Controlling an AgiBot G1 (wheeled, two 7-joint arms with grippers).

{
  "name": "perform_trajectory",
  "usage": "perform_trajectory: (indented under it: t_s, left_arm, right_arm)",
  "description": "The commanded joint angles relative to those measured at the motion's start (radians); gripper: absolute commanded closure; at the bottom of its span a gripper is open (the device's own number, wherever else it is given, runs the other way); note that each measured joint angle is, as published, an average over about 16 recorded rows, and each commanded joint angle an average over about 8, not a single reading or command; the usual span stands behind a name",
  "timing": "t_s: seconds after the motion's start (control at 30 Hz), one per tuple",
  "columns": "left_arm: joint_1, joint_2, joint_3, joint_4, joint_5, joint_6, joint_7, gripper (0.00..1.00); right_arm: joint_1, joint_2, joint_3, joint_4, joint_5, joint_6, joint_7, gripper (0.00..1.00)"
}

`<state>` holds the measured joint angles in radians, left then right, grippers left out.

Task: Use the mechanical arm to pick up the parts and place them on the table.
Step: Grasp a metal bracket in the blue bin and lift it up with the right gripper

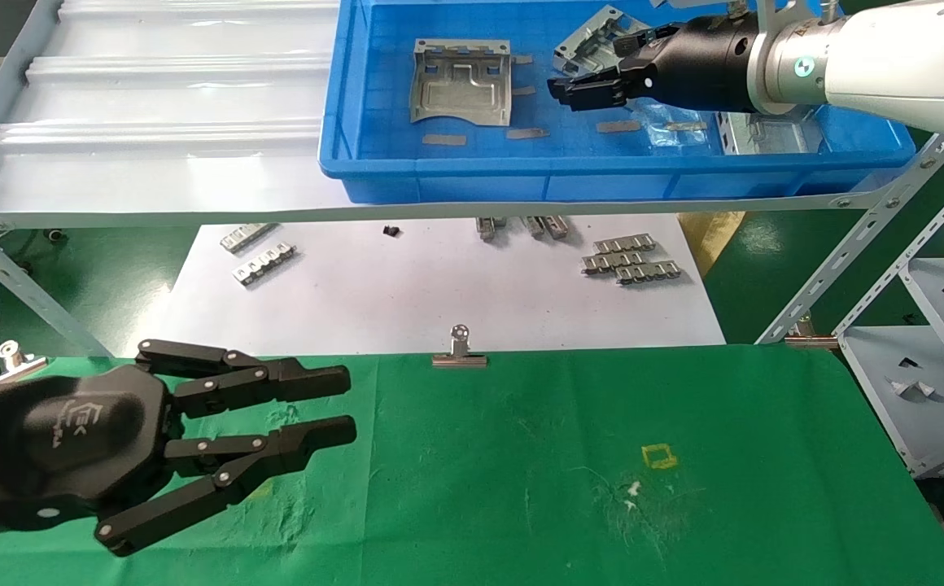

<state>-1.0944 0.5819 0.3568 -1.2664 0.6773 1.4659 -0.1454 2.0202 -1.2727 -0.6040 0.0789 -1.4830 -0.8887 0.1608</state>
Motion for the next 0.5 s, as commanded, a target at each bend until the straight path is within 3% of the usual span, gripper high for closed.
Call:
perform_trajectory:
  t_s: [0.03,0.5]
  left_arm:
    - [0.0,0.0,0.0,0.0,0.0,0.0,0.0,0.0]
    - [0.0,0.0,0.0,0.0,0.0,0.0,0.0,0.0]
  right_arm:
    - [0.009,-0.014,0.001,-0.027,0.001,0.022,0.004,1.0]
    - [-0.006,-0.052,-0.005,-0.07,-0.008,0.086,0.025,1.0]
